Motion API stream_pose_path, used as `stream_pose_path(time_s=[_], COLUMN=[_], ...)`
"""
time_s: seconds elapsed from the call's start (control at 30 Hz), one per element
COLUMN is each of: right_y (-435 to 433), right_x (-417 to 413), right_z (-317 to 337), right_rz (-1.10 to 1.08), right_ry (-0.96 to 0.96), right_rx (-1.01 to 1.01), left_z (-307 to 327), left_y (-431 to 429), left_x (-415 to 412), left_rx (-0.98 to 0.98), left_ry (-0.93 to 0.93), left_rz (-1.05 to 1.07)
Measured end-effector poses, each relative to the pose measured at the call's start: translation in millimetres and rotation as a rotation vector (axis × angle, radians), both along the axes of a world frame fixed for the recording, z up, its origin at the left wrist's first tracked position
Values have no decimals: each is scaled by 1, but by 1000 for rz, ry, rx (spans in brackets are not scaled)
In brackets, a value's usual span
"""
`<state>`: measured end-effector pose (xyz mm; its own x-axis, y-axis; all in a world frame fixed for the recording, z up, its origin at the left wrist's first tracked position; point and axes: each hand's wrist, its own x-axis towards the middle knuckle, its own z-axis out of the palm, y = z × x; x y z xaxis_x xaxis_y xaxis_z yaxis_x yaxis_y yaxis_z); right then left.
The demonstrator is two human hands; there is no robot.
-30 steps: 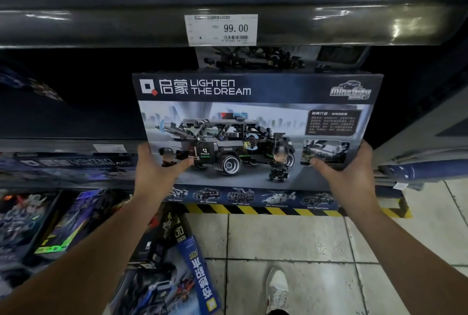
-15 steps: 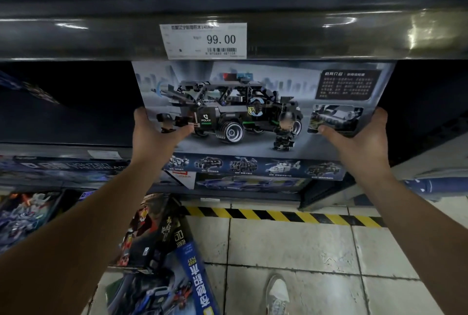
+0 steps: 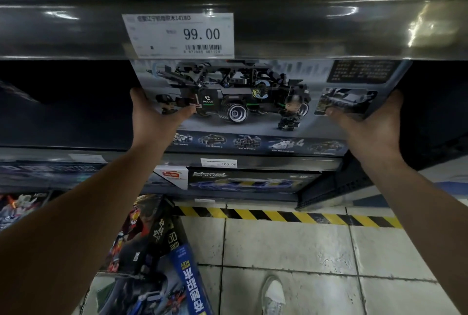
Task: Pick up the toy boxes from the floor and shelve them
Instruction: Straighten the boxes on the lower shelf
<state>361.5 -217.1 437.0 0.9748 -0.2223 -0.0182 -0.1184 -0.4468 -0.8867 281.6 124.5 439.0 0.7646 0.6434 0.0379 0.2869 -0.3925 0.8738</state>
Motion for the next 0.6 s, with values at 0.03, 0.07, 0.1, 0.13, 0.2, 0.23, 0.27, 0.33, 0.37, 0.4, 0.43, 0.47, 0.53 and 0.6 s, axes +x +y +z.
stream_pose_path(time_s=[0.03, 0.07, 0.1, 0.13, 0.2, 0.23, 0.27, 0.33, 0.37, 0.4, 0.43, 0.47, 0.53, 0.6], right_y=[-1, -1, -2, -3, -6, -7, -8, -12, -13, -15, -16, -16, -17, -18], right_x=[3, 6, 9, 11, 15, 16, 16, 16, 16, 15, 14, 12, 11, 11], right_z=[0, 0, -1, -3, -6, -8, -10, -14, -16, -18, -19, -21, -23, -24], right_rz=[0, -4, -7, -12, -13, -10, -10, -14, -13, -13, -11, -11, -8, -5], right_ry=[2, 3, 3, 2, 6, 13, 21, 29, 31, 39, 53, 68, 78, 72], right_rx=[1, 5, 11, 18, 24, 20, 17, 3, -6, -15, -22, -23, -24, -29], left_z=[-2, -4, -6, -7, -11, -13, -15, -21, -23, -26, -28, -30, -32, -34], left_y=[-1, -2, -3, -5, -8, -10, -12, -16, -18, -19, -20, -21, -22, -23], left_x=[3, 5, 7, 9, 11, 12, 12, 10, 10, 10, 10, 10, 12, 13], left_rx=[-4, -9, -13, -16, -22, -23, -25, -21, -21, -18, -11, -4, 12, 25], left_ry=[-4, -12, -21, -29, -39, -45, -43, -35, -31, -30, -30, -28, -30, -38], left_rz=[0, 0, 2, 2, 5, 4, 3, 6, 9, 12, 12, 11, 14, 27])
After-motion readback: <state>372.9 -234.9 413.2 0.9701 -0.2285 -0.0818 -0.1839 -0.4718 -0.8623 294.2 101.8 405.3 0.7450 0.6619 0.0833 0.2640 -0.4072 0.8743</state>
